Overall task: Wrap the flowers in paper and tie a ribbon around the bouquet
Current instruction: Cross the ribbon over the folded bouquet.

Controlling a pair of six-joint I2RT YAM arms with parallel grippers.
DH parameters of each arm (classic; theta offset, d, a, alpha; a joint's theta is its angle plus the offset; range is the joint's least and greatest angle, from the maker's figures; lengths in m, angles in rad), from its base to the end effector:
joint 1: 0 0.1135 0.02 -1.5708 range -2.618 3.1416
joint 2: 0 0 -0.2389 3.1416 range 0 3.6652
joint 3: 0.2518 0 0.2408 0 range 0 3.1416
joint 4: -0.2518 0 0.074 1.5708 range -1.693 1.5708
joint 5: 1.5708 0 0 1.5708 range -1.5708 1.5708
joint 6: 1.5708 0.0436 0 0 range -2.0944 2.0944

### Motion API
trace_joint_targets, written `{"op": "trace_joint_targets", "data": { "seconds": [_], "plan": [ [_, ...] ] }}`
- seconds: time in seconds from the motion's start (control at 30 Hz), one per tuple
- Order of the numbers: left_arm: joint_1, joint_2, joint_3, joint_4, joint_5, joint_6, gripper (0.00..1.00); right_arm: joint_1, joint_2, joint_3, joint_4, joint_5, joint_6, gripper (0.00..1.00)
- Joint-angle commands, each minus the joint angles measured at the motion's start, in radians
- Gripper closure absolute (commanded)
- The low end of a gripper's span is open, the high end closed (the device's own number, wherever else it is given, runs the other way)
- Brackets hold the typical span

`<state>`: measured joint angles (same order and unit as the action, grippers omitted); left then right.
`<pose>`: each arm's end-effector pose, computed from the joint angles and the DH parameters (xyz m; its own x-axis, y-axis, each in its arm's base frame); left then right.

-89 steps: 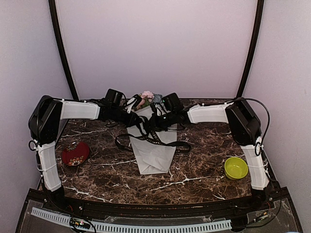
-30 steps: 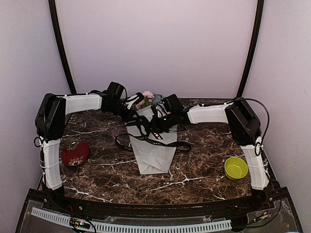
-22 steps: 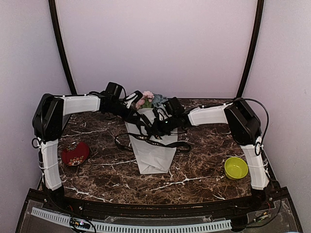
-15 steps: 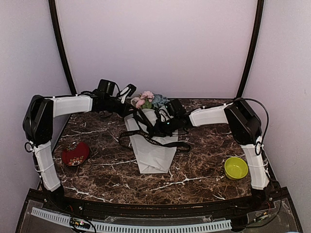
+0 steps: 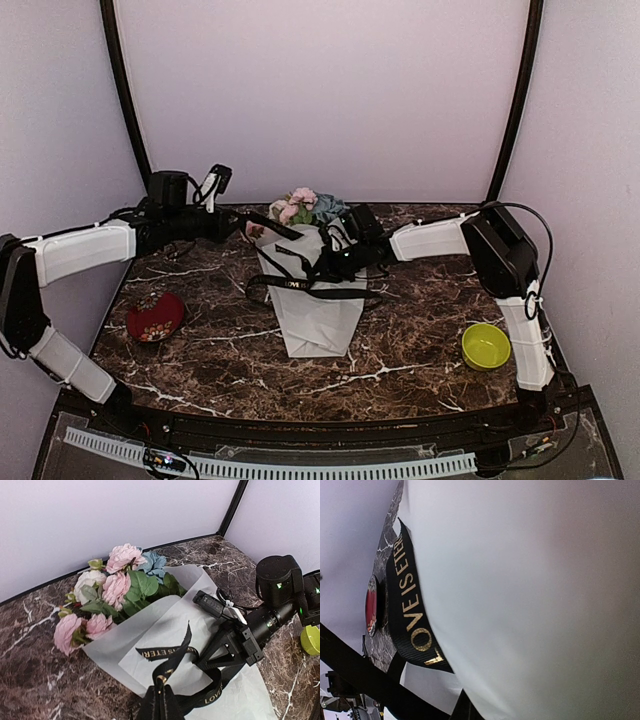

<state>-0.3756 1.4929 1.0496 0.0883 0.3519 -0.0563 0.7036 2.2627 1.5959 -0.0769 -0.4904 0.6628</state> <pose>0.3160 -0.1407 0.2659 -0.3591 0.0848 -0.9294 0.6258 0.7607 -0.1724 0.3493 0.3233 0.1242 -0.9207 -0.0693 -0.3839 -0.3406 0.6230 0.7042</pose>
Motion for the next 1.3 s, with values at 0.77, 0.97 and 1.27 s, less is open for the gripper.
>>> {"op": "trace_joint_targets", "data": {
  "seconds": [0.77, 0.97, 1.27],
  "plan": [
    [-0.167, -0.212, -0.258, -0.019, -0.158, 0.039, 0.56, 0.004, 0.005, 0.050, -0.039, 0.012, -0.014, 1.00],
    [-0.210, 0.028, -0.093, -0.037, 0.144, 0.408, 0.46, 0.004, -0.005, 0.041, -0.027, 0.001, -0.006, 1.00],
    [-0.215, 0.267, 0.086, -0.178, 0.092, 0.741, 0.42, 0.004, -0.011, 0.029, -0.009, -0.002, -0.005, 1.00]
  ]
}}
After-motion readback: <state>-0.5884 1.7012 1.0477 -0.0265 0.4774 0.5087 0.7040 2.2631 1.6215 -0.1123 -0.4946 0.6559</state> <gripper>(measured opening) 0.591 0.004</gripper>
